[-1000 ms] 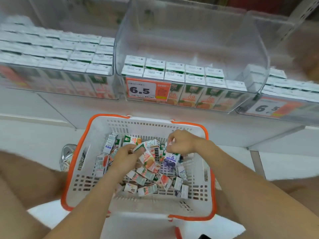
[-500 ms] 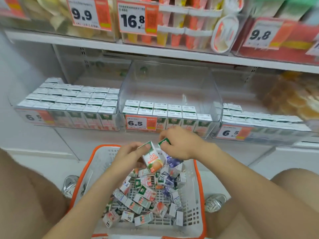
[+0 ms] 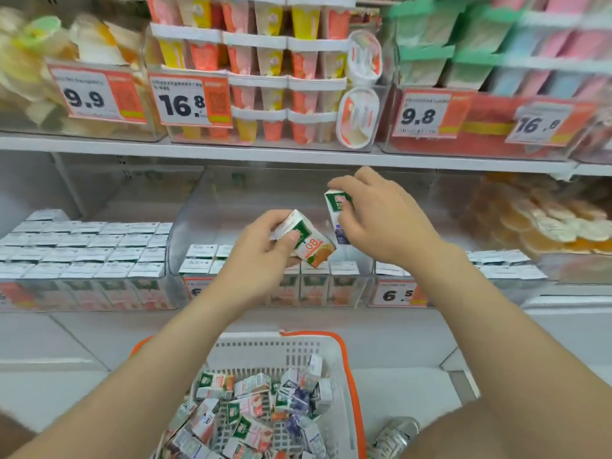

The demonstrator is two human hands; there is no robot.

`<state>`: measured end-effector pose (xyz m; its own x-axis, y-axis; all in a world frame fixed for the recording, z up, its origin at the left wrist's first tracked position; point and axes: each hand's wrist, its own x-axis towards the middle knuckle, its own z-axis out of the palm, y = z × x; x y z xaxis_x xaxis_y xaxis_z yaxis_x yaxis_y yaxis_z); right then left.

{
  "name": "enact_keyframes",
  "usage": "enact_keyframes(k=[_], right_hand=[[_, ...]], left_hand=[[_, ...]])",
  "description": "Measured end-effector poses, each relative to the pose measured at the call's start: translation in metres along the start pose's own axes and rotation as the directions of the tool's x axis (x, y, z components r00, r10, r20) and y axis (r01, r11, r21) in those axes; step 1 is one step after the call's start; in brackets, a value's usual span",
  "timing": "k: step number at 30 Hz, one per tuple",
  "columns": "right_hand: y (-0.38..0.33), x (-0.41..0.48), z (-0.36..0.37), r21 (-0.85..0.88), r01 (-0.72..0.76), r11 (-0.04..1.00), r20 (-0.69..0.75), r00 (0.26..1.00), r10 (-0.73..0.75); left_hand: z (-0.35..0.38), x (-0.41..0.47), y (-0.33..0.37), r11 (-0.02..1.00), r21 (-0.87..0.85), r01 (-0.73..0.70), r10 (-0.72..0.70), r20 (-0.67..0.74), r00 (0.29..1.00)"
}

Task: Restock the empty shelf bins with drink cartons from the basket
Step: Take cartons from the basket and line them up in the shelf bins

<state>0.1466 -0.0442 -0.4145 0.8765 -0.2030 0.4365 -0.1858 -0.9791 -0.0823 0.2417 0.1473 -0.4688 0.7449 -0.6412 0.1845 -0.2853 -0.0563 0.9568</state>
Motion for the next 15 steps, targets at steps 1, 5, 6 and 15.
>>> enact_keyframes(k=[1, 5, 6, 15], right_hand=[[0.008, 0.000, 0.001, 0.004, -0.026, 1.000, -0.019, 0.999, 0.026], [0.031, -0.003, 0.001, 0.077, -0.172, 0.982, -0.111, 0.977, 0.180], [0.037, -0.005, 0.000, 0.116, -0.223, 0.968, -0.151, 0.959, 0.239], [0.084, -0.026, -0.004, 0.213, -0.500, 0.839, -0.032, 0.855, 0.517]], left_hand=[[0.005, 0.011, 0.001, 0.997, 0.065, -0.035, 0.033, 0.025, 0.999], [0.031, 0.049, 0.007, 0.926, 0.342, -0.160, 0.124, 0.125, 0.984], [0.039, 0.054, 0.009, 0.903, 0.387, -0.186, 0.139, 0.145, 0.980], [0.072, 0.066, -0.027, 0.635, 0.753, -0.173, -0.080, 0.287, 0.955]])
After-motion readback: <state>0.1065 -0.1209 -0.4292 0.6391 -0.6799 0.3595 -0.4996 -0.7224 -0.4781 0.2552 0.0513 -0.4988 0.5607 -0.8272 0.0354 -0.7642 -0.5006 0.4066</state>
